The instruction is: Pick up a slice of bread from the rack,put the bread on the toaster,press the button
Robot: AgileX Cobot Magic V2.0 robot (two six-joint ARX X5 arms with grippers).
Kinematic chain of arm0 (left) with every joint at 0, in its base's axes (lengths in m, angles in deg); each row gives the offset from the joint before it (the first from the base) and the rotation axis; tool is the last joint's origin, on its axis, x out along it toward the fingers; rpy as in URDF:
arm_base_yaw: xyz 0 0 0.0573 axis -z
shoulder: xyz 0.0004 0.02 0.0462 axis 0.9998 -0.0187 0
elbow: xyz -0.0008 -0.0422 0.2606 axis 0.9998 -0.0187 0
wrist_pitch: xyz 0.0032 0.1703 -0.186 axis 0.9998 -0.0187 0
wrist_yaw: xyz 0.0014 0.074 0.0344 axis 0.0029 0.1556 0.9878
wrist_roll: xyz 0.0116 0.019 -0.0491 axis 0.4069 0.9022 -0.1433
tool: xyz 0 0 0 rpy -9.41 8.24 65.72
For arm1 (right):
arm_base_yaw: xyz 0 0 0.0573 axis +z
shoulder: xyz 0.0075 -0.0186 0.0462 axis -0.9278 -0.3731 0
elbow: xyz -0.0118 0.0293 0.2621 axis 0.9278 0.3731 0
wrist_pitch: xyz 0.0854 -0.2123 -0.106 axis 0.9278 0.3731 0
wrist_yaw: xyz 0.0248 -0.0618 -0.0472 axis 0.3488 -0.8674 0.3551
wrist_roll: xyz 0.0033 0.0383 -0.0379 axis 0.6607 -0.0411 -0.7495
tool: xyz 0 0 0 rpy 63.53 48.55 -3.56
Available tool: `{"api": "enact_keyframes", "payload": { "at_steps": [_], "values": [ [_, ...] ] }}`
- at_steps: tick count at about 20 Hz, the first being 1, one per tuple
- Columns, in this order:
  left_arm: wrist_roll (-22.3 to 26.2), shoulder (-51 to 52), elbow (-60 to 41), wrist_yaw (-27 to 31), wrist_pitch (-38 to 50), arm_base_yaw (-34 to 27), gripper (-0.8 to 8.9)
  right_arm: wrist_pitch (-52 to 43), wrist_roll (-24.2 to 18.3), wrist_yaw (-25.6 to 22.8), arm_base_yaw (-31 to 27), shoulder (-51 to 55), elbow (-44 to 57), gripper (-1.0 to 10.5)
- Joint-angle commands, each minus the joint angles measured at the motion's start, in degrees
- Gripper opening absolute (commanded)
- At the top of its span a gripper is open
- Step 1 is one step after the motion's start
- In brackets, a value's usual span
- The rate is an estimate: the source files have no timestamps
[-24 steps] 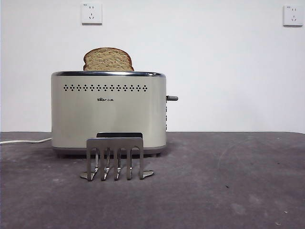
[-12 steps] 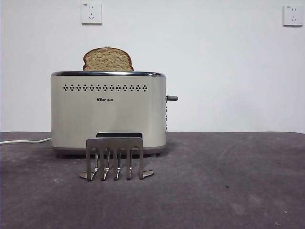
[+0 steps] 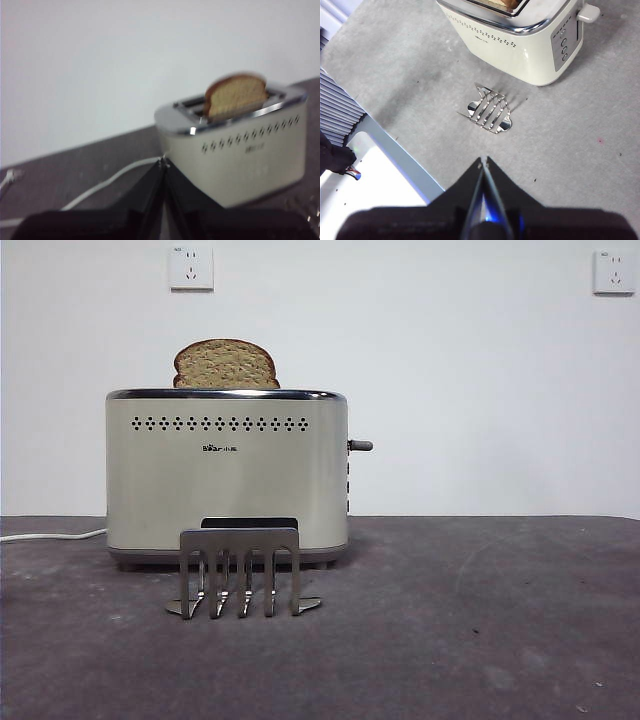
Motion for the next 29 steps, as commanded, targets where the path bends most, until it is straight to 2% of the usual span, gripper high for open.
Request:
{"api": "enact_keyframes", "payload": {
  "at_steps": [1,11,13,18,29],
  "values": [
    [-1.0,3.1,-4.5,1.5,0.7,-0.1,-0.04,-0.1,-0.4,-0.2,0.0,0.1,0.5,0.0],
    [-1.4,8.9,-16.1,1.4,0.7,-0.1,-0.04,-0.1,-0.4,-0.2,0.0,0.1,0.5,0.0],
    [-2.8,9.2,-17.6,1.4,0.7,-0.1,-0.04,-0.1,-0.4,-0.2,0.0,0.1,0.5,0.0],
    [-6.0,9.2,-18.0,1.3,-1.6,-0.1,-0.04,-0.1,-0.4,-0.2,0.0,0.1,0.5,0.0],
    [-6.1,9.2,-18.0,1.4,-1.5,-0.1,-0.04,-0.1,-0.4,-0.2,0.0,0.1,0.5,0.0]
  ]
}}
